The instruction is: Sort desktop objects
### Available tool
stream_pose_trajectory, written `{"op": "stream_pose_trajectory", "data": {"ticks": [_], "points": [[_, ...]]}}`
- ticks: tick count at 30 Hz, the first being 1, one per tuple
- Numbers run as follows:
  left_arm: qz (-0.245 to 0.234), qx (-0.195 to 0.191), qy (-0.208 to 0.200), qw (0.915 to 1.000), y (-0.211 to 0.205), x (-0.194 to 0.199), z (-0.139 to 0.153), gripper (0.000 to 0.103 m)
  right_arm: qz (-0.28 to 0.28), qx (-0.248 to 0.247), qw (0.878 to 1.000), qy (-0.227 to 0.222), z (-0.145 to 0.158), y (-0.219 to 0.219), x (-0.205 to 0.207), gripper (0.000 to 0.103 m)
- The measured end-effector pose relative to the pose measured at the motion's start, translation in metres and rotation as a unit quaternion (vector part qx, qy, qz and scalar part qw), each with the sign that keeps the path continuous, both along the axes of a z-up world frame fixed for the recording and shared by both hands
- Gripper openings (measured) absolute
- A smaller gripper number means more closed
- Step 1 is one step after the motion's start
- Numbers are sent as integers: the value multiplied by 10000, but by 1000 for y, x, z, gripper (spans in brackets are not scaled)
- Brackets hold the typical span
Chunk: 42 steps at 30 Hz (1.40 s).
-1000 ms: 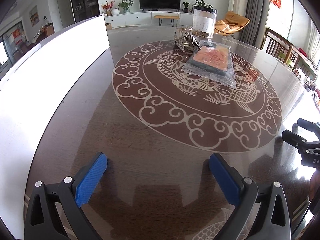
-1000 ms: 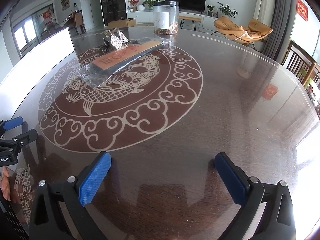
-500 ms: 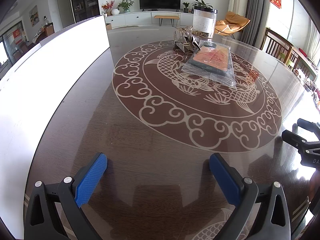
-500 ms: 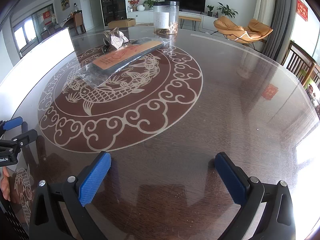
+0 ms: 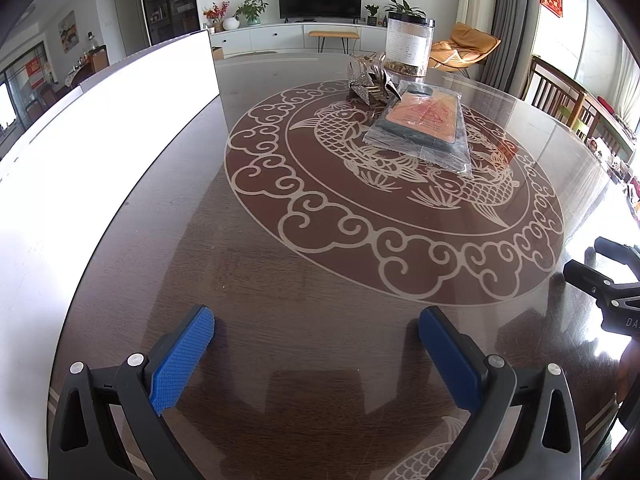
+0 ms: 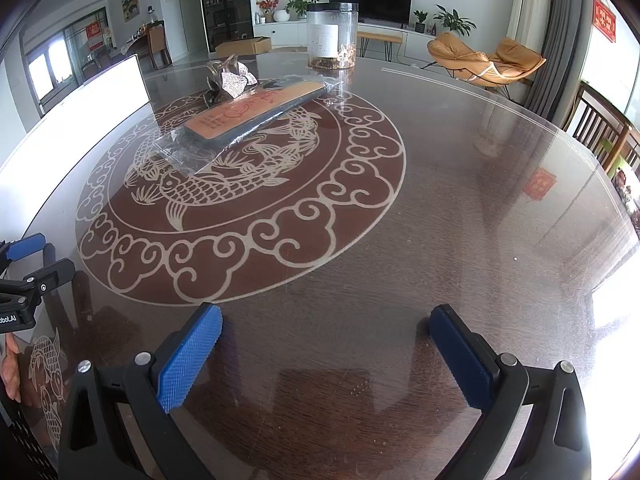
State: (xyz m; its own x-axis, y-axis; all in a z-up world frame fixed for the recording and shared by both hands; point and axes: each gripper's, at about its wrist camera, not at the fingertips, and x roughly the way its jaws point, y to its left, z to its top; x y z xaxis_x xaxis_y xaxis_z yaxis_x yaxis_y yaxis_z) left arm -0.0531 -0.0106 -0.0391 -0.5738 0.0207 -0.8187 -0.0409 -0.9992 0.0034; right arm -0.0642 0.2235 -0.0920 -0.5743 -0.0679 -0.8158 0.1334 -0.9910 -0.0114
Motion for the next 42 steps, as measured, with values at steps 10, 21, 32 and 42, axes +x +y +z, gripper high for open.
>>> {"op": "stream_pose_trajectory", "data": {"ticks": [10, 21, 32, 42], "points": [[-1, 2, 1, 10000, 0, 0, 0, 103, 0, 1, 10000, 0, 0, 0, 0, 103], [1, -3, 2, 10000, 0, -1, 0, 103, 0, 2, 10000, -1, 0, 0, 0, 103], [1, -2, 2, 10000, 0, 0, 0, 103, 476, -386, 9979, -219, 7, -15, -83, 103], [3, -4, 1, 10000, 0, 0, 0, 103, -422, -497, 9974, -310, 10, -97, -229, 103]]}}
